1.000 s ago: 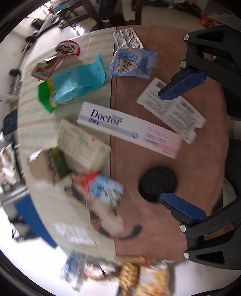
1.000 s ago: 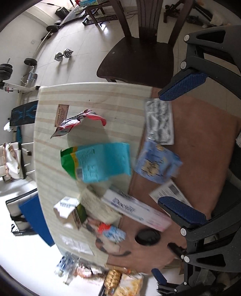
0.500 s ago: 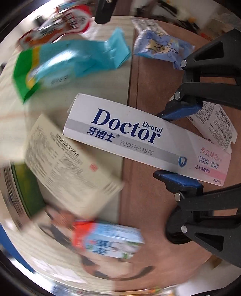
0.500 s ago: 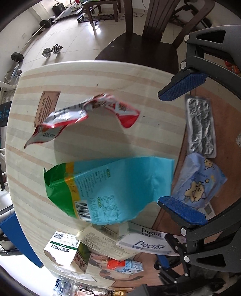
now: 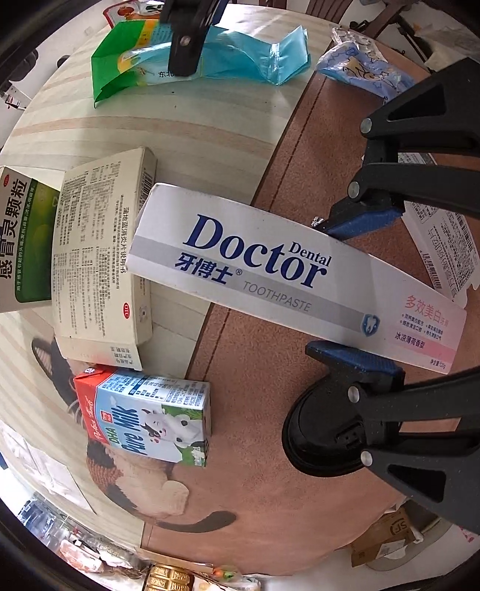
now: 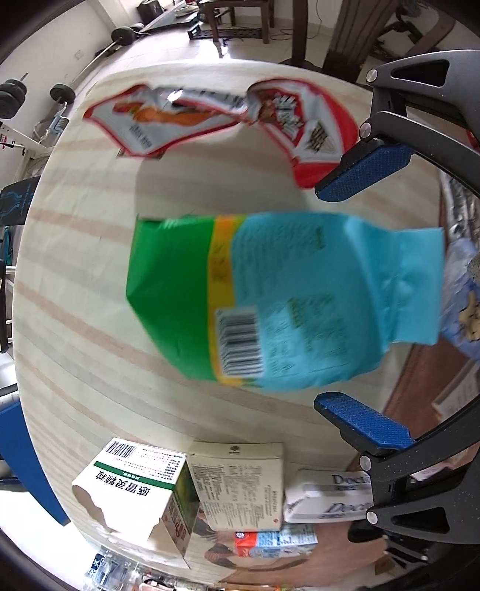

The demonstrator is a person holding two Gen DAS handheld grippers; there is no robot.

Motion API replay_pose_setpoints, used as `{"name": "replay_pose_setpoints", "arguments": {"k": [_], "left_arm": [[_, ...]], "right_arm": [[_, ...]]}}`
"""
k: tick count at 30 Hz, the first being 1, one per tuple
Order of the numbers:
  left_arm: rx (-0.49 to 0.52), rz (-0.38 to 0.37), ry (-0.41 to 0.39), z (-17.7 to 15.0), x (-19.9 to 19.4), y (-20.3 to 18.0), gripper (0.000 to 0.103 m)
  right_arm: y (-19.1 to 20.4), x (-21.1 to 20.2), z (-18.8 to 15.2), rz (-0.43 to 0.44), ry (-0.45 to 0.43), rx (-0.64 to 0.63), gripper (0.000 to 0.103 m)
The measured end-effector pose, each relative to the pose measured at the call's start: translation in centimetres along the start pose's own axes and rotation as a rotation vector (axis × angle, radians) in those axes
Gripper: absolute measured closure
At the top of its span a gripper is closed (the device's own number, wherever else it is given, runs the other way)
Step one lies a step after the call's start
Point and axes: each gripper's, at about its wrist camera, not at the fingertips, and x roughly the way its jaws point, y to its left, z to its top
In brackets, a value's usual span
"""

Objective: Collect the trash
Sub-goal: 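Grasp the Doctor toothpaste box with the left tool while the right tool grasps the blue-green snack bag, then carry both items to the white bin and open both tools to drop them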

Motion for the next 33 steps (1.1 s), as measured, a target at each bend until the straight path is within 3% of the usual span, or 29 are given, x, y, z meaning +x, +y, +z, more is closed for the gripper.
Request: {"name": "replay_pose_setpoints", "arguments": {"k": [4, 7, 9, 12, 18, 27, 33], "left_arm": [[-0.009, 0.003, -0.017, 0.0, -0.7, -1.1, 0.053], [-0.018, 0.01, -0.041, 0.7, -1.3, -2.7, 0.054], [-0.024, 0.013, -0.055, 0.3, -3.0, -3.8, 0.054], [-0.036, 0.007, -0.085, -0.5, -4.8, -3.8, 0.054], [-0.072, -0.002, -0.179, -2.5, -9.4, -2.5, 0.054], [-0.159, -0.017, -0.341, -4.0, -14.9, 0.5, 0.054], [-0.228, -0.039, -0.423, -8.7, -18.0, 4.0, 0.054]], "right_arm": [[0.7, 1.2, 0.3, -0.018, -0.003, 0.013, 0.0], [1.2, 1.8, 0.4, -0.025, -0.014, 0.018, 0.01], [1.1, 1.9, 0.4, -0.007, -0.02, 0.018, 0.022], [1.2, 1.0, -0.3, 0.001, -0.019, -0.009, 0.025], [1.5, -1.7, -3.3, 0.075, -0.033, -0.003, 0.025], [1.3, -8.0, -6.2, 0.151, -0.129, 0.009, 0.025], [4.0, -13.0, -7.8, 0.178, -0.198, -0.025, 0.025]]}}
